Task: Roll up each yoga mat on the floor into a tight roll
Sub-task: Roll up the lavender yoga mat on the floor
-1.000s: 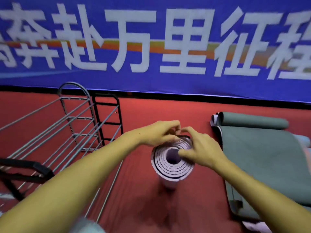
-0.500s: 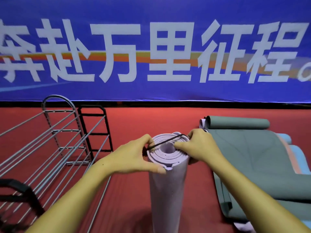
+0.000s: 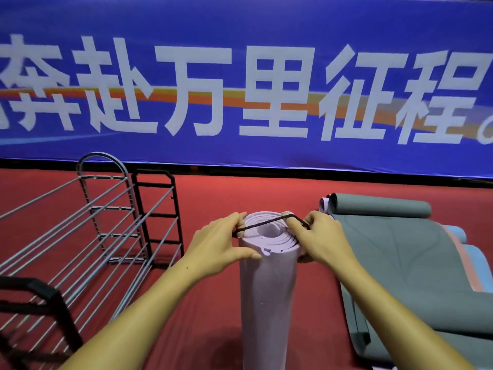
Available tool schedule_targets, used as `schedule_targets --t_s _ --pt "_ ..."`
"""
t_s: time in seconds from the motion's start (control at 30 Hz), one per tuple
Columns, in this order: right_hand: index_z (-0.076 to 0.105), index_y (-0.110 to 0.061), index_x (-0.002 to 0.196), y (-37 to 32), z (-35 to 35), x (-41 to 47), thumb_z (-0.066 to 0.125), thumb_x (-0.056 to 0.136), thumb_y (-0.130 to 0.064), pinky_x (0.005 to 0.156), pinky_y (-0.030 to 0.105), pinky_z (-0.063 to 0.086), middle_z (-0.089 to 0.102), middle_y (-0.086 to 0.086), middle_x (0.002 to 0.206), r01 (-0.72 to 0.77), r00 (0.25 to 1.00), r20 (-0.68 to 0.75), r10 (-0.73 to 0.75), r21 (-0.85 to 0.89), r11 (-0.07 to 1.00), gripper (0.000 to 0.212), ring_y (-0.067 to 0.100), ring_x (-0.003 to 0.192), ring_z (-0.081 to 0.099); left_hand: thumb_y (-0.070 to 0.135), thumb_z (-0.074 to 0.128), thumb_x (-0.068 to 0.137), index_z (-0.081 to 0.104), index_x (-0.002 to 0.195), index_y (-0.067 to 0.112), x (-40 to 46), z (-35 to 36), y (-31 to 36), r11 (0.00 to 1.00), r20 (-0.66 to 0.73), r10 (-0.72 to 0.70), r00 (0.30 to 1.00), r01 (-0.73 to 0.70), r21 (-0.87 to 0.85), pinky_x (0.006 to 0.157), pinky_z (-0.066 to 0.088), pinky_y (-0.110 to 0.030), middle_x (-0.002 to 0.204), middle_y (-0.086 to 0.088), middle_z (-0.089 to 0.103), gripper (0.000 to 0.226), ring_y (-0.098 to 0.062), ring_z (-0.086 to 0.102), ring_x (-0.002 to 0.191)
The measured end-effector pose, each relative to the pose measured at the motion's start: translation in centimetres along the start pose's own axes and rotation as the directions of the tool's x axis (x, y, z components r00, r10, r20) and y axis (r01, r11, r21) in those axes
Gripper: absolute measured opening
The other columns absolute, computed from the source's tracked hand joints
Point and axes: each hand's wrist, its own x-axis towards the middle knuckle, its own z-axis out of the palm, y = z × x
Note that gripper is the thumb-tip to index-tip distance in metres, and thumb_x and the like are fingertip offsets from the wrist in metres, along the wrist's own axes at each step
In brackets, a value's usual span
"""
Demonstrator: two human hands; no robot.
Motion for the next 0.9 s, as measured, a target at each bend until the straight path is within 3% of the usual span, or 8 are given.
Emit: schedule_targets --t_s 0.27,0.4,0.53,0.63,0.73,0.8,0.83,0.9 --pt "0.047 -0.01 0.074 2.8 2.0 -0.3 0.045 0.097 -0.071 0.075 0.044 0.054 0.056 0.006 0.061 0.089 0.995 0.03 -0.097 0.19 0.978 0.066 0.025 0.069 0.07 0.043 0.082 0.084 0.041 0.07 0.022 1.5 3.3 -2.4 0.995 -0.278 0.059 0.959 -0.081 -0.067 0.091 0.055 -0.042 0.136 0.01 0.069 0.048 0.006 0.041 0.143" --pt "0.056 -0.014 0.086 4.2 2.6 -1.4 0.044 0.1 -0.066 0.076 0.045 0.049 0.061 0.006 0.08 0.222 0.967 0.089 -0.24 0.18 0.958 0.056 0.022 0.074 0.055 0.048 0.076 0.083 0.047 0.073 0.021 0.9 5.3 -2.6 0.978 -0.352 -0.023 0.936 -0.052 -0.202 0.075 0.054 -0.033 0.126 0.015 0.073 0.041 0.004 0.06 0.126" --pt "0.044 -0.029 0.151 5.6 3.1 -1.9 0.039 0.112 -0.043 0.113 0.035 0.04 0.046 -0.019 0.152 0.488 0.834 0.221 -0.505 0.133 0.863 0.042 0.002 0.134 0.048 0.053 0.07 0.086 0.06 0.085 0.011 0.2 5.9 -2.8 0.939 -0.264 -0.084 0.961 -0.012 -0.342 0.067 0.049 -0.031 0.102 0.029 0.07 0.044 -0.002 0.061 0.066" --pt "0.024 -0.037 0.162 6.4 3.3 -1.6 0.033 0.114 -0.038 0.123 0.038 0.029 0.01 -0.022 0.171 0.507 0.823 0.252 -0.508 0.076 0.859 0.05 0.007 0.155 0.026 0.061 0.06 0.097 0.058 0.082 0.013 0.0 6.1 -3.9 0.94 -0.222 -0.032 0.975 -0.046 -0.338 0.077 0.054 -0.035 0.134 0.022 0.065 0.05 -0.013 0.047 0.073" --pt "0.031 -0.037 0.159 6.6 3.0 -1.7 0.034 0.113 -0.039 0.123 0.038 0.03 0.01 -0.023 0.171 0.496 0.823 0.277 -0.496 0.073 0.865 0.045 0.003 0.155 0.022 0.058 0.052 0.103 0.063 0.088 0.013 -0.2 6.4 -4.6 0.954 -0.178 0.012 0.984 -0.064 -0.292 0.095 0.053 -0.038 0.146 0.023 0.057 0.049 -0.003 0.06 0.13" --pt "0.044 -0.037 0.153 5.8 2.6 -2.1 0.043 0.112 -0.04 0.114 0.036 0.041 0.031 -0.028 0.161 0.48 0.82 0.271 -0.504 0.153 0.864 0.041 0.007 0.141 0.045 0.055 0.061 0.1 0.054 0.08 0.011 -0.1 6.2 -4.2 0.942 -0.178 0.041 0.983 -0.097 -0.321 0.084 0.052 -0.041 0.11 0.015 0.068 0.049 0.002 0.026 0.098" --pt "0.054 -0.037 0.143 5.2 2.5 -2.3 0.051 0.11 -0.038 0.102 0.033 0.048 0.047 -0.032 0.144 0.464 0.829 0.24 -0.506 0.213 0.86 0.034 0.01 0.117 0.058 0.055 0.067 0.096 0.049 0.076 0.01 -0.1 6.0 -3.9 0.943 -0.186 0.055 0.981 -0.113 -0.313 0.076 0.051 -0.041 0.088 0.009 0.06 0.052 -0.024 0.049 0.076" --pt "0.066 -0.04 0.127 3.9 2.4 -2.8 0.066 0.103 -0.029 0.078 0.022 0.045 0.057 -0.031 0.102 0.434 0.856 0.143 -0.497 0.325 0.84 0.026 0.006 0.078 0.052 0.057 0.075 0.089 0.047 0.072 0.01 0.0 5.5 -3.4 0.957 -0.234 0.068 0.97 -0.13 -0.258 0.063 0.045 -0.039 0.068 0.008 0.042 0.057 -0.011 0.041 0.062"
